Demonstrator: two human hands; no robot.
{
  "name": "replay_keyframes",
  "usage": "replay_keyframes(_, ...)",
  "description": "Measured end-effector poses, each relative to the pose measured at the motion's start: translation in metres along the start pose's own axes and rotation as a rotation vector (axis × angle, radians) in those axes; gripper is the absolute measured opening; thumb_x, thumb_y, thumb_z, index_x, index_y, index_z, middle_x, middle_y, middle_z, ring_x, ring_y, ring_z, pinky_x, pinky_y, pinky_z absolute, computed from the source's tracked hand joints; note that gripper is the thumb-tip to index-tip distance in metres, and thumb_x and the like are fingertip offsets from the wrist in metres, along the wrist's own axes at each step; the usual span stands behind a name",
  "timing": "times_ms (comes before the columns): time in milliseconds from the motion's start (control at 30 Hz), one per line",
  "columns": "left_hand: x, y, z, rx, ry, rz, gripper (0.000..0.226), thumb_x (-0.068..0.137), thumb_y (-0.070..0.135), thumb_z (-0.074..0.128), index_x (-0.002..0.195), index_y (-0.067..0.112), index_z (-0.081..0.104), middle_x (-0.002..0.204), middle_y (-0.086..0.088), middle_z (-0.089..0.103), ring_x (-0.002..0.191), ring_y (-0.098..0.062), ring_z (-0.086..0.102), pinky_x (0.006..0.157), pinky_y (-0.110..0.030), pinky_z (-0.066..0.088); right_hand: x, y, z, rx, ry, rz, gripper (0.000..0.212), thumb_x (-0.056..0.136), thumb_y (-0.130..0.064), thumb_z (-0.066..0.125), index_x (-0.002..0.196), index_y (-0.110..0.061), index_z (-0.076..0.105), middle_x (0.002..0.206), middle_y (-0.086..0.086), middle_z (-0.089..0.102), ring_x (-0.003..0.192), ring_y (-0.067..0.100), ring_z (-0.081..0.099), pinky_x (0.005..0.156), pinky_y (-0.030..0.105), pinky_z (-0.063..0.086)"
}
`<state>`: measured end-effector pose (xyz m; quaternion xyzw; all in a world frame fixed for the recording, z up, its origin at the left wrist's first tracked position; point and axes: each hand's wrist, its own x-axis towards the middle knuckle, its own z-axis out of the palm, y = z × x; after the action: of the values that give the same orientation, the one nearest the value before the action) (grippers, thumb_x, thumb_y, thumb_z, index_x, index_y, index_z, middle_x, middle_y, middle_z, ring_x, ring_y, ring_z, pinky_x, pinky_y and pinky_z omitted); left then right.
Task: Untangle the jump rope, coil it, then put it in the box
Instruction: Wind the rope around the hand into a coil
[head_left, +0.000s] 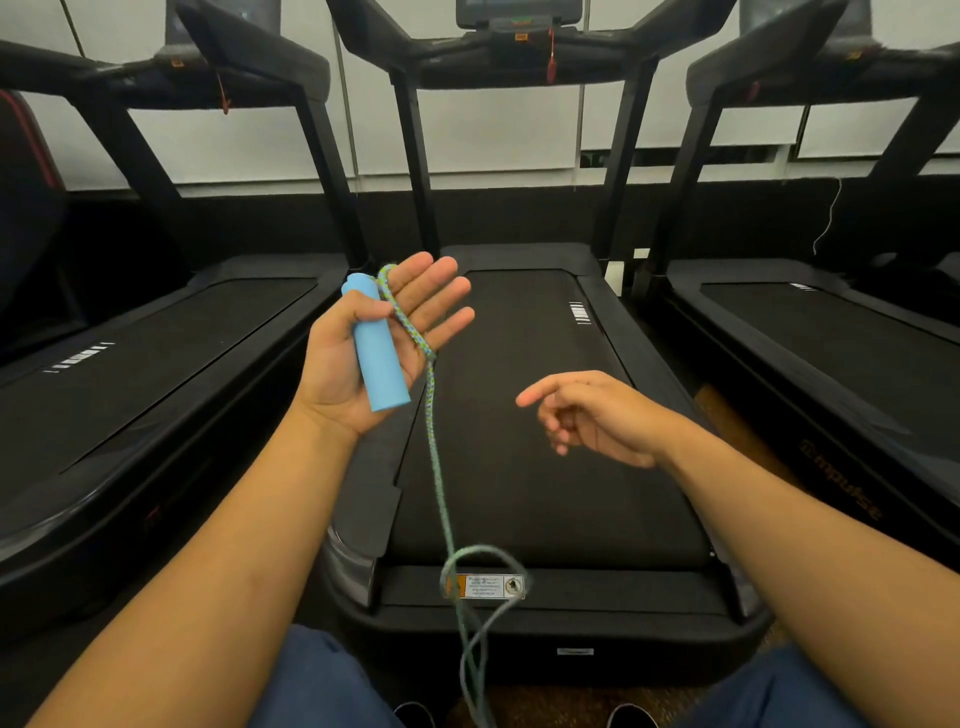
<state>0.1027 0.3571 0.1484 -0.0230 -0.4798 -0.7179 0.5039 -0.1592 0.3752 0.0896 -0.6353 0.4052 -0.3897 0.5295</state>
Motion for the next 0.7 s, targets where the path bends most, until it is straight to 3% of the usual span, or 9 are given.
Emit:
replay_keyframes(67,0.001,-0.004,0.005,0.01,-0.031,-0.036,0.057,0.069,0.01,0.07,0.125,0.001,0.063,0.129,-0.019,0.067,0.123,-0.035,0.063,0.103,-0.051,0.05,0.002,-0.003,0.008,-0.033,0.019,-0.049,0.028,0.104,-0.008,0.049,0.124,-0.009,0.068,0.102,0.01,0.07,0.087,0.026,0.063,0.081,0.041,0.054)
replay_keyframes(133,0.002,-0.011,0.011,0.031,-0.084,-0.097,0.056,0.071,0.01,0.07,0.126,0.001,0.063,0.129,-0.019,0.067,0.124,-0.036,0.063,0.105,-0.051,0.049,0.006,-0.006,0.026,-0.031,0.03,-0.107,0.033,0.104,-0.012,0.052,0.136,-0.017,0.059,0.131,0.006,0.067,0.114,0.026,0.066,0.101,0.047,0.052)
replay_keyframes(233,0.003,-0.024,0.017,0.055,-0.161,-0.195,0.057,0.074,0.008,0.068,0.13,-0.001,0.06,0.132,-0.021,0.065,0.126,-0.037,0.061,0.108,-0.051,0.047,0.011,-0.008,0.055,-0.027,-0.03,-0.137,0.043,0.103,-0.022,0.056,0.145,-0.022,0.047,0.145,0.004,0.058,0.131,0.022,0.059,0.112,0.048,0.045)
replay_keyframes(300,0.003,-0.029,0.018,0.072,-0.19,-0.242,0.06,0.076,0.005,0.064,0.135,-0.001,0.056,0.136,-0.023,0.061,0.13,-0.038,0.057,0.11,-0.05,0.045,0.011,-0.009,0.066,-0.035,-0.083,-0.119,0.045,0.102,-0.027,0.052,0.143,-0.01,0.048,0.13,0.01,0.067,0.121,0.028,0.065,0.11,0.052,0.046)
replay_keyframes(333,0.003,-0.03,0.017,0.092,-0.182,-0.254,0.06,0.078,0.002,0.06,0.138,-0.001,0.053,0.139,-0.024,0.059,0.133,-0.039,0.054,0.111,-0.05,0.044,0.009,-0.009,0.068,-0.042,-0.103,-0.116,0.04,0.105,-0.026,0.048,0.137,-0.002,0.049,0.114,0.013,0.072,0.109,0.032,0.07,0.108,0.056,0.047)
replay_keyframes(433,0.004,-0.03,0.011,0.163,-0.102,-0.253,0.064,0.081,0.003,0.047,0.145,-0.003,0.043,0.148,-0.025,0.051,0.139,-0.039,0.048,0.116,-0.047,0.039,0.002,-0.013,0.068,-0.124,-0.114,-0.107,0.023,0.11,-0.02,0.039,0.118,-0.003,0.053,0.072,0.008,0.06,0.066,0.023,0.062,0.089,0.055,0.057)
replay_keyframes(533,0.008,-0.03,0.002,0.242,0.015,-0.237,0.065,0.082,0.001,0.043,0.147,-0.004,0.039,0.147,-0.023,0.052,0.137,-0.036,0.051,0.116,-0.045,0.038,-0.005,-0.017,0.069,-0.33,-0.146,-0.07,0.026,0.111,-0.024,0.038,0.111,-0.006,0.057,0.064,0.004,0.048,0.052,0.012,0.045,0.064,0.036,0.058)
replay_keyframes(700,0.009,-0.036,-0.011,0.503,0.097,-0.285,0.064,0.077,-0.001,0.052,0.141,0.001,0.049,0.139,-0.016,0.062,0.131,-0.029,0.058,0.116,-0.045,0.039,-0.017,-0.031,0.068,-0.624,-0.204,-0.044,0.028,0.109,-0.032,0.042,0.098,-0.013,0.06,0.061,-0.003,0.047,0.053,0.013,0.047,0.056,0.031,0.052)
